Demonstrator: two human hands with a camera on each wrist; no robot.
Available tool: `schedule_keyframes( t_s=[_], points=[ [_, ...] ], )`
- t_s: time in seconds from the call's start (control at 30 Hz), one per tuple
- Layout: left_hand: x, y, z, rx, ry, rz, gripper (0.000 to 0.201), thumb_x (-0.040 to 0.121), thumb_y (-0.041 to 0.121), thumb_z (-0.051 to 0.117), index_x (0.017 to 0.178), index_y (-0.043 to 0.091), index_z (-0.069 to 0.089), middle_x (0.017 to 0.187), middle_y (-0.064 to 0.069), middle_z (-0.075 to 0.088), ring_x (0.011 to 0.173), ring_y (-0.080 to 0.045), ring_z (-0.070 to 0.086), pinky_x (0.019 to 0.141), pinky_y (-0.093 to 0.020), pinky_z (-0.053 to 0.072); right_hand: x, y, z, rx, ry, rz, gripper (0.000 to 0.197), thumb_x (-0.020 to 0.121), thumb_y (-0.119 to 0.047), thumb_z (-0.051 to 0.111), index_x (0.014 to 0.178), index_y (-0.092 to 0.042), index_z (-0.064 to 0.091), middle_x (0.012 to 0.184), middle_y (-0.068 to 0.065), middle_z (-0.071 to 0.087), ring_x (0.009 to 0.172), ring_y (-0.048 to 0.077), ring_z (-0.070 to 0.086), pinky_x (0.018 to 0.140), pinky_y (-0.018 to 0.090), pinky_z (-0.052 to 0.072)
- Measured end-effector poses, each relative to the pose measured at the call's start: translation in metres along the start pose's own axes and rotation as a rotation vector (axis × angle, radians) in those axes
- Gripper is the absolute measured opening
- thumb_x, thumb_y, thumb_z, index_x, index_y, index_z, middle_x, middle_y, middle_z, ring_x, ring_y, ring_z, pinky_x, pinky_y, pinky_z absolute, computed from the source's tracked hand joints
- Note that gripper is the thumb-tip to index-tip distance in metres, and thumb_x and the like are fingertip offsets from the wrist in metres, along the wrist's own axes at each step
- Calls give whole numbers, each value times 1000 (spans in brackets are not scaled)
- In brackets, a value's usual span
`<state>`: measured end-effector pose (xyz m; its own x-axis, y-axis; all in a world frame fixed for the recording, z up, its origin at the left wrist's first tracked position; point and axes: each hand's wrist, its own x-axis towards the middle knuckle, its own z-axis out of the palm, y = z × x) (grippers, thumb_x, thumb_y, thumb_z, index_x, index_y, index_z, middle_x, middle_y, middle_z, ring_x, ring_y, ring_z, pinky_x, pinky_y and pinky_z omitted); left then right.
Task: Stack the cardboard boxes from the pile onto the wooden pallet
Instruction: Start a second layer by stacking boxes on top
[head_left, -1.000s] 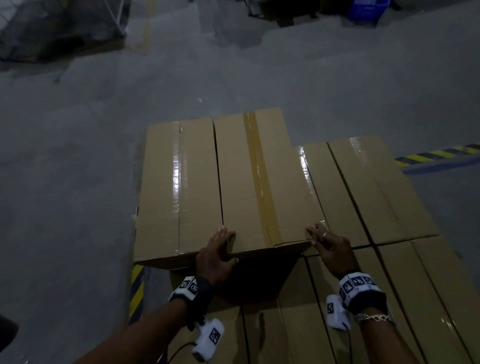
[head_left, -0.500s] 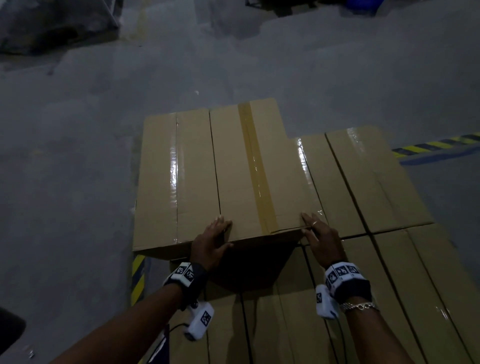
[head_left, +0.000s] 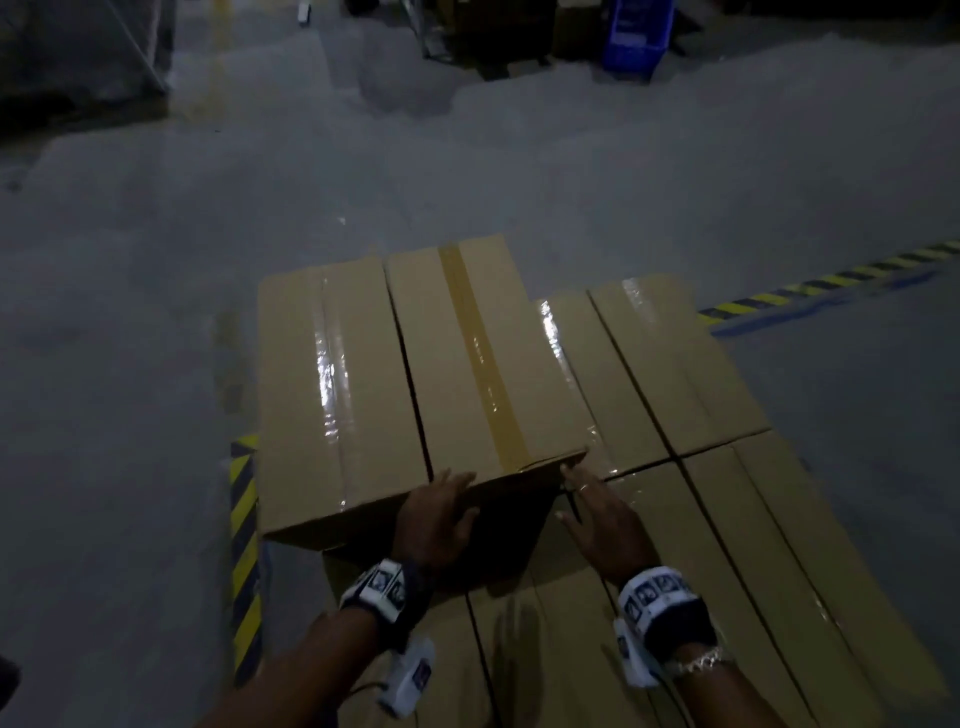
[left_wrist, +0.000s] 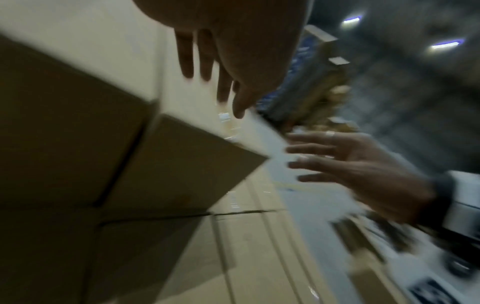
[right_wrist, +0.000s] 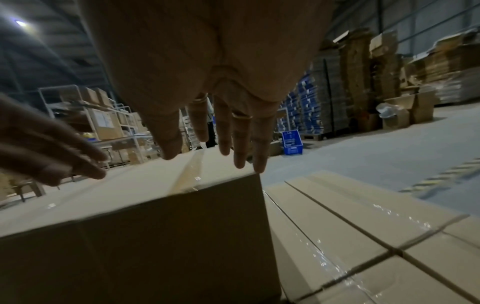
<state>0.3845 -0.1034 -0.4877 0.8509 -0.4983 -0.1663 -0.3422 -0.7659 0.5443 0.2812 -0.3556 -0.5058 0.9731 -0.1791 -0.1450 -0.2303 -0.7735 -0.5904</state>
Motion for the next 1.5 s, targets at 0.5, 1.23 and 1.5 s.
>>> schedule_keyframes(
  t_s=[0.5, 1.23, 1.5],
  points=[
    [-77, 98, -90, -8, -335, 580, 61, 88, 63, 51, 133, 22, 59, 125, 4, 62, 100, -14, 65, 79, -35, 56, -188, -117, -59, 7, 379, 418, 55, 94, -43, 64, 145, -27, 51, 139, -2, 58, 124, 20, 56, 101, 33, 49],
    [-343, 433, 144, 65, -649, 1251, 74, 80, 60, 63, 142, 23, 46, 151, -9, 35, 123, -43, 54, 89, -52, 53, -662, 2, -97, 326, 1022, 994, 76, 81, -61, 57, 149, -27, 48, 152, -1, 43, 139, 16, 40, 116, 37, 36],
    [-375, 481, 174, -39, -826, 1190, 86, 79, 72, 51, 142, 13, 52, 147, -12, 45, 115, -28, 60, 83, -31, 47, -724, -4, -82, 277, 1030, 1175, 72, 83, -60, 62, 148, -33, 46, 150, -4, 43, 137, 14, 42, 113, 28, 38]
  ],
)
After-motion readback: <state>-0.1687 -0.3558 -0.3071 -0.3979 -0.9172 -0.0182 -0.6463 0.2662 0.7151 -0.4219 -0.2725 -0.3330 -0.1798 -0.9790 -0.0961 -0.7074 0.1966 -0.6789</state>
